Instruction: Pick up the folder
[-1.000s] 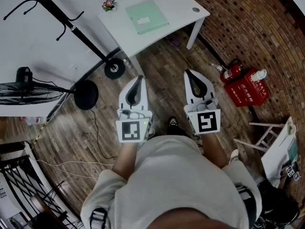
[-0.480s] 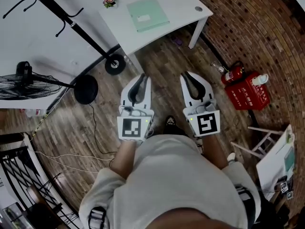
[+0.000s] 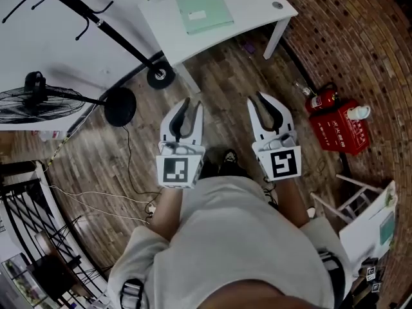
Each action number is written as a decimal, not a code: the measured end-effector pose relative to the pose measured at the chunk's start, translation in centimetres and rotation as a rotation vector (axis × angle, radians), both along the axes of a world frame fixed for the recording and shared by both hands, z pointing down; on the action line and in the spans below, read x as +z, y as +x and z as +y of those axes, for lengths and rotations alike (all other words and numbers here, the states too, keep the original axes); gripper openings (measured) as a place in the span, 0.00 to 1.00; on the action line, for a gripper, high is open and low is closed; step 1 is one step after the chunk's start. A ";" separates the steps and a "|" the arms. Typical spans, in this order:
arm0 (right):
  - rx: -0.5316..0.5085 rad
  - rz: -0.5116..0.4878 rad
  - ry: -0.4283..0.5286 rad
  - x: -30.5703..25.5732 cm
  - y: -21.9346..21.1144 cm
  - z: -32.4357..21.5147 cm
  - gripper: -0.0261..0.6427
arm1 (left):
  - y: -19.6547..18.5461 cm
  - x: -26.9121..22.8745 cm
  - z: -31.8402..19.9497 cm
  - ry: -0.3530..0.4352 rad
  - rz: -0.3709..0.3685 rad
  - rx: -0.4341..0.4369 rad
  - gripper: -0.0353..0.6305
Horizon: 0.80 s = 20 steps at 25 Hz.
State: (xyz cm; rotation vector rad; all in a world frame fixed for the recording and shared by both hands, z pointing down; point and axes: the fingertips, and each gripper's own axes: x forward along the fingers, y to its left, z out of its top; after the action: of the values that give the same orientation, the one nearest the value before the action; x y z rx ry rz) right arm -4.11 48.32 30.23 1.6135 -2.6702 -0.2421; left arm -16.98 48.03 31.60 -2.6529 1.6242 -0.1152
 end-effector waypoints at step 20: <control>0.082 0.030 -0.060 2.3 5.0 -5.5 0.16 | 4.6 1.9 -8.6 -0.032 0.026 0.091 0.19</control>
State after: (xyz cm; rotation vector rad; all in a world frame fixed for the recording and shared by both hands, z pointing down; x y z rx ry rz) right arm 0.94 42.79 32.52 1.6832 -2.5566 -0.1816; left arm -12.36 39.48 33.47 -2.7589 1.5178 -0.1058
